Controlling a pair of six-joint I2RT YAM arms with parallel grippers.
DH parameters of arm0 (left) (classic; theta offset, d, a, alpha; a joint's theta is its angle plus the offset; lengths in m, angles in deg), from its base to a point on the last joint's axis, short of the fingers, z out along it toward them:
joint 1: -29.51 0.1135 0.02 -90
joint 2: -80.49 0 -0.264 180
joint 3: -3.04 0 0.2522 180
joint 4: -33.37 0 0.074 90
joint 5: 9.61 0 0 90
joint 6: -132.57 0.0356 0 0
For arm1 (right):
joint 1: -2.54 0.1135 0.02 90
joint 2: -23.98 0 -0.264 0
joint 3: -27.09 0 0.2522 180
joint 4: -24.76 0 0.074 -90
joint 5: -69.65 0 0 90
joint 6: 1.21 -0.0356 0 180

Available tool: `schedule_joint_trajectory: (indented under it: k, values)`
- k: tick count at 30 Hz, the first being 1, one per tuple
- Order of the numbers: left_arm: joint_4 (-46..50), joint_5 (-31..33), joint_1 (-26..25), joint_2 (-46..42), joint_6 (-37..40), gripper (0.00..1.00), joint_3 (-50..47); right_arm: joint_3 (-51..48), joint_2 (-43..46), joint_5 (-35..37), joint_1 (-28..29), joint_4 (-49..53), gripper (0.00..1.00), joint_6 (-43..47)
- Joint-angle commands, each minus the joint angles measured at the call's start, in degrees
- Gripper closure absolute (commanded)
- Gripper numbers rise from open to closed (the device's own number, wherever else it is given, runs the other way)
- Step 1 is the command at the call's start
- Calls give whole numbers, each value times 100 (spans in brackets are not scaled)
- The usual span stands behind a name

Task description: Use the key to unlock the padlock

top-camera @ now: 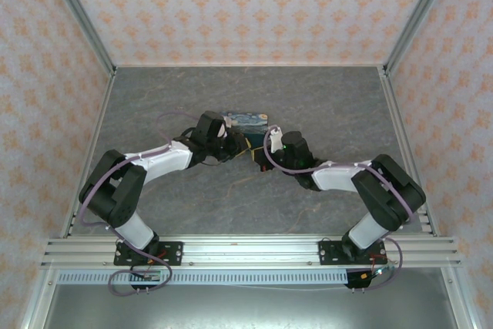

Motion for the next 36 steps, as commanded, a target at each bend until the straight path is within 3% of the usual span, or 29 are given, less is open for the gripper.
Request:
schedule_joint_trajectory:
  k: [1,36]
  values:
    - [555,276,-63,187,62,83,-328,343,42,-407,-74,-1553,100,-300]
    - [387,654,-67,97,260,83,-534,-373,192,-592,-230,-1570,100,-524]
